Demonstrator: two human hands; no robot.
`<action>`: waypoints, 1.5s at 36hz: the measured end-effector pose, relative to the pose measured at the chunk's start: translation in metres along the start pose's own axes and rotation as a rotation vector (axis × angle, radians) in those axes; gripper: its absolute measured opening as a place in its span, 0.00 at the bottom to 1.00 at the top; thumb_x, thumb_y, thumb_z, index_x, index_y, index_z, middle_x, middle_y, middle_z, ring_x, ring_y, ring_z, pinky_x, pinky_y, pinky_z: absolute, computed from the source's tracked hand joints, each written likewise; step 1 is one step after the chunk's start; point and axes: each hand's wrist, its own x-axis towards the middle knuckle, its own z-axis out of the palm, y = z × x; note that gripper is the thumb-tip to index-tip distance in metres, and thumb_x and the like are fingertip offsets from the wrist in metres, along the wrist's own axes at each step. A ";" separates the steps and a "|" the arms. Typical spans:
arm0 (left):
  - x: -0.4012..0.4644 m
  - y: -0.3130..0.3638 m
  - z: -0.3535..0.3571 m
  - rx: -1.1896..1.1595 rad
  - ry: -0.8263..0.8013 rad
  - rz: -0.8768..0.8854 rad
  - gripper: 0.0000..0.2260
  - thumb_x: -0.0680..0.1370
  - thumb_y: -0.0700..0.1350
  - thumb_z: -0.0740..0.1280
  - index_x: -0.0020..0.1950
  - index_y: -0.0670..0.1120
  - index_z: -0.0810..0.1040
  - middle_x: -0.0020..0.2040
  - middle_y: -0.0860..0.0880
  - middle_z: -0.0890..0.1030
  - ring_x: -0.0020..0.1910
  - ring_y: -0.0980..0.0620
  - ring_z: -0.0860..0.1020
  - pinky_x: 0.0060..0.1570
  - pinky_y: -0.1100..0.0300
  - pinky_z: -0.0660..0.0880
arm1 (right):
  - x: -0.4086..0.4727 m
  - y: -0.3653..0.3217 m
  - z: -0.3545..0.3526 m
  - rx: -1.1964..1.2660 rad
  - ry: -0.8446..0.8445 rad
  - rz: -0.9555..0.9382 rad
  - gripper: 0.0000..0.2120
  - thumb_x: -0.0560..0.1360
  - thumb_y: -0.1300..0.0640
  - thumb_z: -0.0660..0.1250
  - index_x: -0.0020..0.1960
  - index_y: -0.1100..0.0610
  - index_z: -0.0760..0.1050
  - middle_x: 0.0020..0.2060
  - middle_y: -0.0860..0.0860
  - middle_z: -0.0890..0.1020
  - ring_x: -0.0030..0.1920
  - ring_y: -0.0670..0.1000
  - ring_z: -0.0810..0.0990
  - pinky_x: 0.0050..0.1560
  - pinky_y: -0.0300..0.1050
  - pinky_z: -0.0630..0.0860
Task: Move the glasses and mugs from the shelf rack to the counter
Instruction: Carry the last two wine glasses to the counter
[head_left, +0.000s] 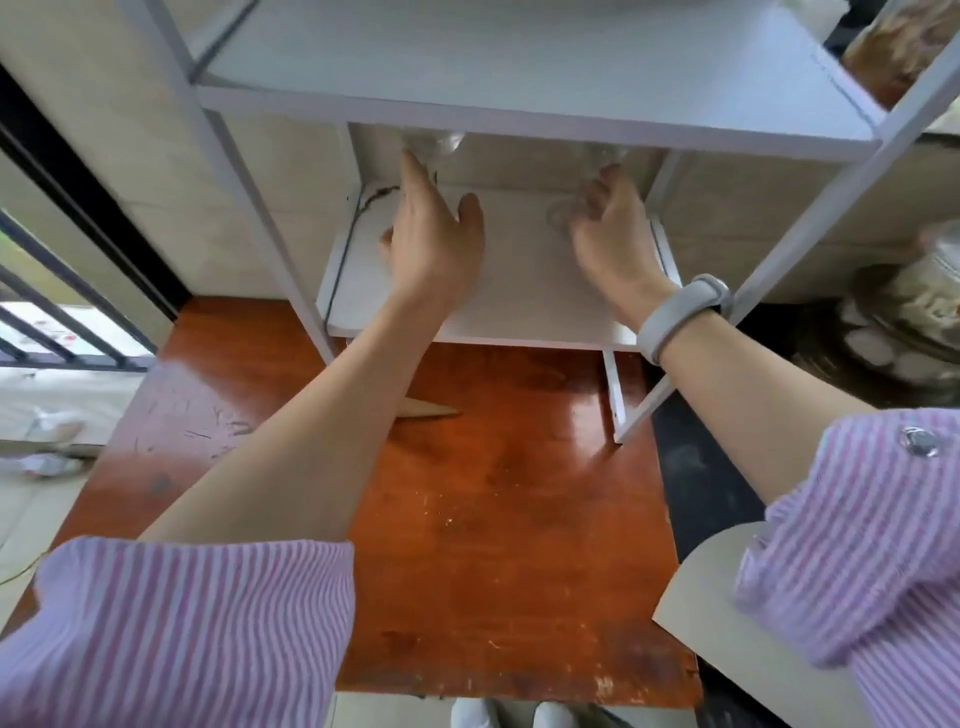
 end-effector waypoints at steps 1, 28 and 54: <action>0.003 0.001 0.001 -0.034 0.012 -0.013 0.25 0.78 0.44 0.59 0.73 0.43 0.56 0.71 0.44 0.68 0.69 0.46 0.67 0.68 0.44 0.63 | 0.001 -0.001 -0.001 0.023 -0.001 -0.001 0.25 0.76 0.65 0.59 0.72 0.59 0.56 0.66 0.52 0.70 0.52 0.39 0.72 0.32 0.17 0.65; -0.191 0.019 -0.004 -0.218 -0.170 -0.036 0.07 0.78 0.49 0.62 0.39 0.56 0.70 0.30 0.51 0.75 0.29 0.50 0.77 0.25 0.69 0.71 | -0.190 0.021 -0.079 0.109 0.000 0.027 0.09 0.76 0.55 0.64 0.38 0.46 0.71 0.27 0.46 0.75 0.25 0.40 0.73 0.30 0.30 0.70; -0.621 0.373 0.330 -0.372 -1.054 0.653 0.11 0.76 0.48 0.65 0.36 0.50 0.68 0.28 0.54 0.73 0.28 0.62 0.72 0.30 0.71 0.68 | -0.554 0.130 -0.627 -0.137 0.937 0.341 0.12 0.76 0.57 0.64 0.35 0.46 0.70 0.27 0.47 0.72 0.27 0.42 0.68 0.31 0.32 0.66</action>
